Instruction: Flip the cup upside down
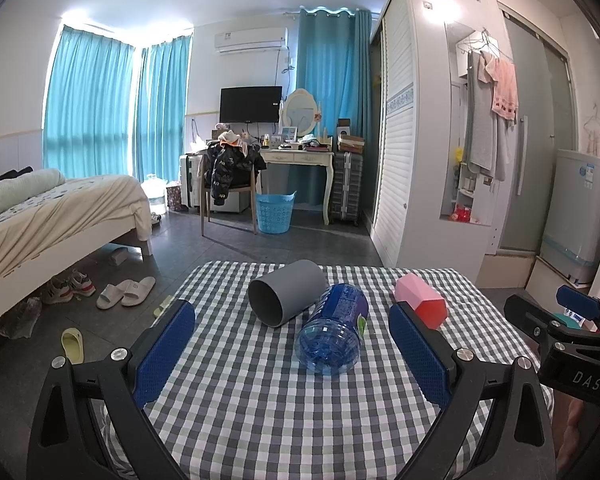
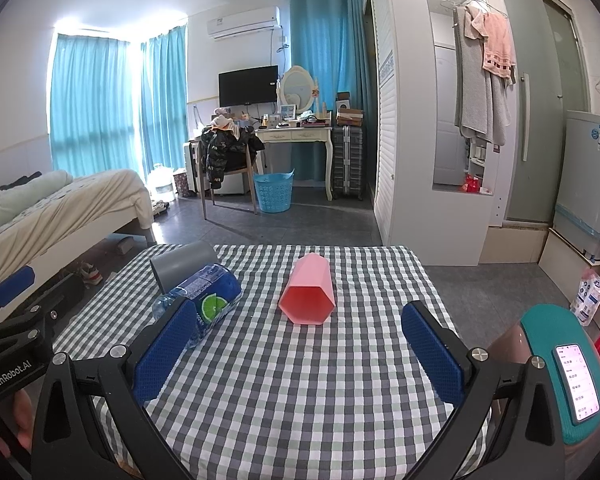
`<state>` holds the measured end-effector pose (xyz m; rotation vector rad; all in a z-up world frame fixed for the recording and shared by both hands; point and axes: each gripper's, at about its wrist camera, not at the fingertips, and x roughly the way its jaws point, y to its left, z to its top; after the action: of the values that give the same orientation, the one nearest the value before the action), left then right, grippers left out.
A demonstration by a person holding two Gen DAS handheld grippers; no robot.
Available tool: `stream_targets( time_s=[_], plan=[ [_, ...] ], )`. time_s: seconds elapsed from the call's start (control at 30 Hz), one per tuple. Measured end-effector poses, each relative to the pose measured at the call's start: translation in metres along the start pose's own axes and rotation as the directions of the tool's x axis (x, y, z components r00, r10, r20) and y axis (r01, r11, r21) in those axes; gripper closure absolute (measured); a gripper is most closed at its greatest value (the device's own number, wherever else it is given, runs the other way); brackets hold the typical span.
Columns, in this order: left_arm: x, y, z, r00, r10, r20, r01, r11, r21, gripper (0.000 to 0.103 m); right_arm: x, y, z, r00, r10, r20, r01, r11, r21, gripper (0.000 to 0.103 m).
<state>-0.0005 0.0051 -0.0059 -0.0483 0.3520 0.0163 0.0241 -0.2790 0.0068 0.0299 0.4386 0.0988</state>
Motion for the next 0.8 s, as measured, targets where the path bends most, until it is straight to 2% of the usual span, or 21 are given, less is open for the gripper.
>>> stream_targets(
  time_s=[0.5, 0.6, 0.8],
  plan=[
    [0.001, 0.001, -0.001, 1.000, -0.004, -0.003, 0.004, 1.000, -0.001, 0.002, -0.001, 0.001, 0.003, 1.000, 0.001, -0.003, -0.001, 1.000, 0.000, 0.000],
    [0.003, 0.005, -0.002, 1.000, -0.012, 0.000, 0.012, 1.000, -0.012, 0.002, 0.010, 0.009, -0.004, 1.000, 0.004, -0.019, -0.004, 1.000, -0.008, 0.000],
    [0.015, 0.022, -0.001, 0.999, -0.044, -0.016, 0.044, 0.999, -0.033, 0.002, 0.016, 0.021, 0.010, 1.000, -0.009, -0.028, 0.008, 0.999, -0.039, 0.000]
  ],
)
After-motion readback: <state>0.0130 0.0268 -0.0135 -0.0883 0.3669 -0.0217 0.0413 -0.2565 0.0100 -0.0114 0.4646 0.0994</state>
